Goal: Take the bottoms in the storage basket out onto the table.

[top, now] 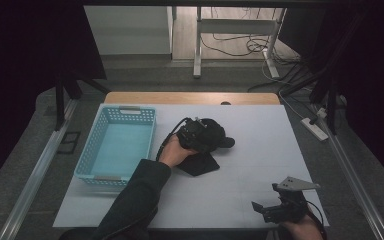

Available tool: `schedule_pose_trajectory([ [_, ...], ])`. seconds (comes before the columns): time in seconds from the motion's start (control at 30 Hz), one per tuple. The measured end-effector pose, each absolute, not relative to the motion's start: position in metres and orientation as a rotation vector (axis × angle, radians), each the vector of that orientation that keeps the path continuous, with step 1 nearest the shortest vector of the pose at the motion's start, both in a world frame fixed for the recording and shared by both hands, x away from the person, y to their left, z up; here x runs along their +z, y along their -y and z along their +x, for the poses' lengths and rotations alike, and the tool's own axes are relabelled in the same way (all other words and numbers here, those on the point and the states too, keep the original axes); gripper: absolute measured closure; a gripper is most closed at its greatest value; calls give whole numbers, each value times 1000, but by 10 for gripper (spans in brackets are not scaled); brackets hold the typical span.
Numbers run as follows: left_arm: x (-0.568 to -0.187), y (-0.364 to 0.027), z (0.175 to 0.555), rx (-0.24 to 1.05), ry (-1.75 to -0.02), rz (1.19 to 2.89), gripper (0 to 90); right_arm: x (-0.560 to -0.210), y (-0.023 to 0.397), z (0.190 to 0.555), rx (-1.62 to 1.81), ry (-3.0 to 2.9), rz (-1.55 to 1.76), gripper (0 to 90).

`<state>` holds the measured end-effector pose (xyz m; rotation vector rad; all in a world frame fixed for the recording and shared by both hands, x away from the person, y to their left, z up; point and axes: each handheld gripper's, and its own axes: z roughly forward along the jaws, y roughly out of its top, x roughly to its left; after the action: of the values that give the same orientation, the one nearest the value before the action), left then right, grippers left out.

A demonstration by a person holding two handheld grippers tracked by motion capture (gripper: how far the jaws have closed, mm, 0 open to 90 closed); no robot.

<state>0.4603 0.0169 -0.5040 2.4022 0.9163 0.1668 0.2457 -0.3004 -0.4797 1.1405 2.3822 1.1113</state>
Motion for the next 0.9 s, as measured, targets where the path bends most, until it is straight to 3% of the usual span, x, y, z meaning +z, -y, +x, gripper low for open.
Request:
schedule_pose_trajectory([
  [0.27,-500,-17,460,192,-964,2395,31,-480,300,246,1111,-2384,1141,3],
  [0.9,-484,-23,461,75,-915,2310,0,-480,300,246,1109,-2387,1141,3],
])
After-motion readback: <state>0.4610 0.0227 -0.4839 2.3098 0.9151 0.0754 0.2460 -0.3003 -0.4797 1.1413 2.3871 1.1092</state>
